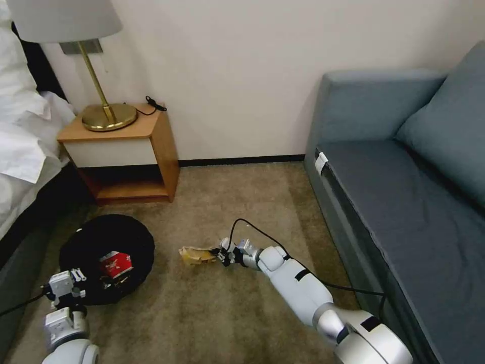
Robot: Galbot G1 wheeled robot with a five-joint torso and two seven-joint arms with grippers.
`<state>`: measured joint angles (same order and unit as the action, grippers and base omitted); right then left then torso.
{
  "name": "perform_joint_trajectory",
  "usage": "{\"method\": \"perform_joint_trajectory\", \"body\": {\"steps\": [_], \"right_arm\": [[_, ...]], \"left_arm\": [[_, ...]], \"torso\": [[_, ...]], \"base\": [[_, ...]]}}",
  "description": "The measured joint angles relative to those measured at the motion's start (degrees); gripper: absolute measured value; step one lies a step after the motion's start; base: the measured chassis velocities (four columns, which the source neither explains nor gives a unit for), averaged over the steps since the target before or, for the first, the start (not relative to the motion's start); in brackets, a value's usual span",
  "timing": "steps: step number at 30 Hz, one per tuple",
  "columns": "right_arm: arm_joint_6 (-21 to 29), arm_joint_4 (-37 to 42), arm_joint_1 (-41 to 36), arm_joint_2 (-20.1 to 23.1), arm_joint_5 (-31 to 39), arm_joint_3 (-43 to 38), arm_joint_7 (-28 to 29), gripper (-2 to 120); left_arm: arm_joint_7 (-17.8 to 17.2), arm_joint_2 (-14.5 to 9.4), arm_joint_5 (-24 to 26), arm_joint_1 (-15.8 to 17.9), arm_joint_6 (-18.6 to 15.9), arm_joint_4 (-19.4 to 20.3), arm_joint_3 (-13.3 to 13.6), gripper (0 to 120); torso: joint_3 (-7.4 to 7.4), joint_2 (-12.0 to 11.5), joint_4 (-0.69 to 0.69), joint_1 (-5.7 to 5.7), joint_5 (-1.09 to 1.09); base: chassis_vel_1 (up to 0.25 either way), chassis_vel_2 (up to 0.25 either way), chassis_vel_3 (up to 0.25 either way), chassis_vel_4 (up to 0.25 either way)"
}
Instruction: Pick up the trash bin, then pick up the garbage on the floor and place it into the trash bin.
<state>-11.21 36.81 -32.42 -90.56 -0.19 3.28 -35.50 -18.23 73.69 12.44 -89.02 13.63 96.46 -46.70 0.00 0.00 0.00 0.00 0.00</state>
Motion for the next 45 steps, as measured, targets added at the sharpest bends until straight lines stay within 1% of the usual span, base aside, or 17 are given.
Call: {"method": "perform_joint_trajectory", "body": {"steps": [4,8,11,12,14,17,18,21,25,30,34,40,41,42,43,44,45], "right_arm": [[-1.15,3.31,1.21,0.54,3.97,0.43,-4.14,0],[-1.41,5.19,2.01,0.59,6.26,0.89,-5.60,0],[-0.92,9.56,2.26,0.99,11.86,3.37,-5.87,0],[-0.59,11.31,2.25,1.15,14.11,4.62,-5.41,0],[-0.41,12.51,2.21,1.26,15.38,5.52,-4.80,0],[0.52,17.66,2.08,1.37,20.54,9.64,-1.51,0],[0.52,17.66,2.08,1.37,20.54,9.64,-1.51,0],[0.79,19.81,2.32,0.45,24.75,13.01,2.00,0],[-0.07,17.97,2.77,-1.21,25.30,13.83,4.24,0],[-0.41,16.38,2.48,-1.51,25.10,14.76,5.50,0],[-1.08,14.21,2.28,-1.52,23.18,15.16,6.49,0],[-1.24,12.47,1.63,-1.54,19.25,16.18,11.09,0],[-1.24,12.47,1.54,-1.54,19.02,16.44,12.00,2],[-1.24,12.48,1.48,-1.57,18.89,16.60,12.48,7],[-1.24,12.48,1.48,-1.57,18.89,16.60,12.48,7],[-1.24,12.56,1.43,-1.57,18.78,16.65,12.72,10],[-1.25,12.75,1.37,-1.57,18.70,16.68,12.90,16]], "left_arm": [[0.15,-0.09,-0.33,0.91,-1.08,0.05,1.12,6],[0.31,-0.11,-0.46,1.77,-1.65,0.20,1.46,6],[0.53,0.08,-0.78,3.47,-2.52,0.14,1.96,6],[0.56,0.30,-0.82,4.12,-2.79,-0.02,2.16,6],[0.60,0.52,-0.91,4.56,-2.89,-0.13,2.31,6],[1.22,1.95,-1.15,5.91,-2.92,-0.71,2.87,6],[1.22,1.95,-1.15,5.91,-2.92,-0.71,2.87,6],[3.15,3.08,-1.11,6.70,-2.74,-0.86,3.38,6],[5.06,3.53,0.09,7.01,-2.65,-0.02,3.77,6],[7.43,3.77,1.92,7.00,-1.60,0.98,3.94,6],[8.30,3.91,3.59,6.73,-1.57,1.79,3.96,6],[10.24,4.04,5.41,5.80,-1.27,2.82,3.95,6],[10.59,4.08,5.62,5.65,-1.26,3.01,3.95,6],[10.83,4.12,5.73,5.55,-1.26,3.18,3.95,6],[10.83,4.12,5.73,5.55,-1.26,3.18,3.95,6],[10.95,4.14,5.79,5.51,-1.26,3.28,3.94,6],[10.99,4.15,5.80,5.49,-1.25,3.32,3.92,6]], "torso": [[0.00,0.00,0.00,0.00,0.00],[0.00,0.00,0.00,0.00,0.00],[0.00,0.00,0.00,0.00,0.00],[0.00,0.00,0.00,0.00,0.00],[0.00,0.00,0.00,0.00,0.00],[0.00,0.00,0.00,0.00,0.00],[0.00,0.00,0.00,0.00,0.00],[0.00,0.00,0.01,0.00,0.00],[0.00,0.00,0.02,0.00,0.00],[0.00,0.00,0.00,0.00,0.00],[0.00,0.00,0.01,0.00,0.00],[0.00,0.00,0.00,0.00,0.00],[0.00,0.00,0.01,0.00,0.00],[0.00,0.00,0.01,0.00,0.00],[0.00,0.00,0.01,0.00,0.00],[0.00,0.00,0.00,0.00,0.00],[0.00,0.00,0.00,0.00,0.00]], "base": [[0.000,0.000,0.000,0.000],[0.000,0.000,0.000,0.000],[0.000,0.000,0.000,0.000],[0.000,0.000,0.000,0.000],[0.000,0.000,0.000,0.000],[0.000,0.000,0.000,0.000],[0.000,0.000,0.000,0.000],[0.000,0.000,0.000,0.000],[0.000,0.000,0.000,0.000],[0.000,0.000,0.000,0.000],[0.000,0.000,0.000,0.000],[0.000,0.000,0.000,0.000],[0.000,0.000,0.000,0.000],[0.000,0.000,0.000,0.000],[0.000,0.000,0.000,0.000],[0.000,0.000,0.000,0.000],[0.000,0.000,0.000,0.000]]}}
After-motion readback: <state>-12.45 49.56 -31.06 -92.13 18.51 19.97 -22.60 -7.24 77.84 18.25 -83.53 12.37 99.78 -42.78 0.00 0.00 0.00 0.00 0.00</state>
